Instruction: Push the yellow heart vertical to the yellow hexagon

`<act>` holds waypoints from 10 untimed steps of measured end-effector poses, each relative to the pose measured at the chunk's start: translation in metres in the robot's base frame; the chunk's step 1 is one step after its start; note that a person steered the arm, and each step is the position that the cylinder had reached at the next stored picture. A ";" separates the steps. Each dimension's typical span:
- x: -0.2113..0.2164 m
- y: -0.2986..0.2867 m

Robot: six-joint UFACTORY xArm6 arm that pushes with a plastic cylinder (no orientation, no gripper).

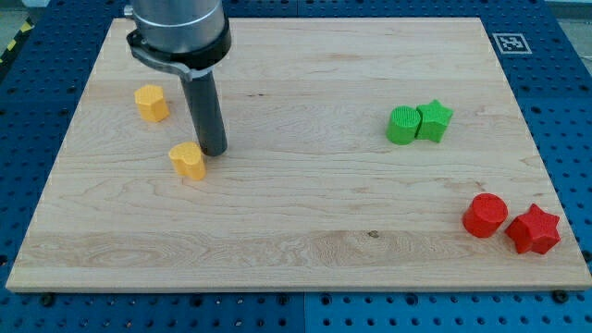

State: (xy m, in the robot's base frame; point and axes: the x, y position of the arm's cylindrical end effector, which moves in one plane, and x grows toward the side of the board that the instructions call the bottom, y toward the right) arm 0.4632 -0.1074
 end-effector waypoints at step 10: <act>0.067 -0.103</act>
